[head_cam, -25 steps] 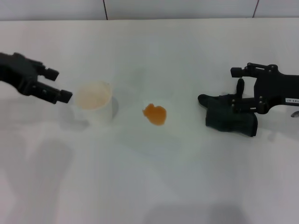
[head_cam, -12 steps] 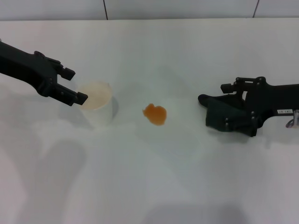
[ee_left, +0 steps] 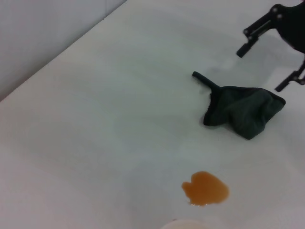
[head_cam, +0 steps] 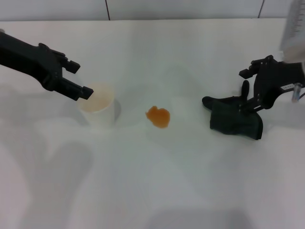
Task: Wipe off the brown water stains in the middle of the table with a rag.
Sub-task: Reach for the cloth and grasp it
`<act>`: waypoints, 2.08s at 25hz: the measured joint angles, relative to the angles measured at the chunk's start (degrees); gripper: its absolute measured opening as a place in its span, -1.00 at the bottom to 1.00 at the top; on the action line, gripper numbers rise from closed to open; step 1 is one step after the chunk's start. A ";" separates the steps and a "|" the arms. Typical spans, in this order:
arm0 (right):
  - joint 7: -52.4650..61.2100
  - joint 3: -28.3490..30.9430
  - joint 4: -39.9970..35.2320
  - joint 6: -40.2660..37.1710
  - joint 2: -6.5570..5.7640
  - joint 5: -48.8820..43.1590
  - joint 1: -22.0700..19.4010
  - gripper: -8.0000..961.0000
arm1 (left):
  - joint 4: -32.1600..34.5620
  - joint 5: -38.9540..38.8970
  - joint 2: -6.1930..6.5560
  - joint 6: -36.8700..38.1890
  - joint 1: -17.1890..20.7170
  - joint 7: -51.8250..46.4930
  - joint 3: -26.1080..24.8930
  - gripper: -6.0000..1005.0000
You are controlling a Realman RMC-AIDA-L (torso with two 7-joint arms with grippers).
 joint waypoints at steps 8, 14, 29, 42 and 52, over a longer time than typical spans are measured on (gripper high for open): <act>10.92 -12.45 1.49 1.41 0.38 -12.26 3.41 0.62 | -0.69 -0.24 -1.36 -0.52 -0.94 0.23 0.00 0.78; 11.38 -13.50 1.51 6.14 0.63 -9.42 1.12 0.62 | -0.34 -1.64 -1.53 -0.77 -0.36 0.34 0.00 0.78; 11.23 -15.57 5.68 13.46 0.48 -6.36 -0.04 0.59 | 1.17 -3.10 -1.80 -1.37 1.19 1.02 -0.09 0.78; 11.71 -15.14 11.13 15.44 0.22 -6.81 1.32 0.48 | 1.41 -3.18 -1.76 -1.14 0.98 0.59 -0.10 0.78; 12.09 -13.85 10.20 15.02 0.35 -6.75 1.12 0.09 | 1.41 -3.18 -1.75 -1.17 0.83 0.46 -0.09 0.78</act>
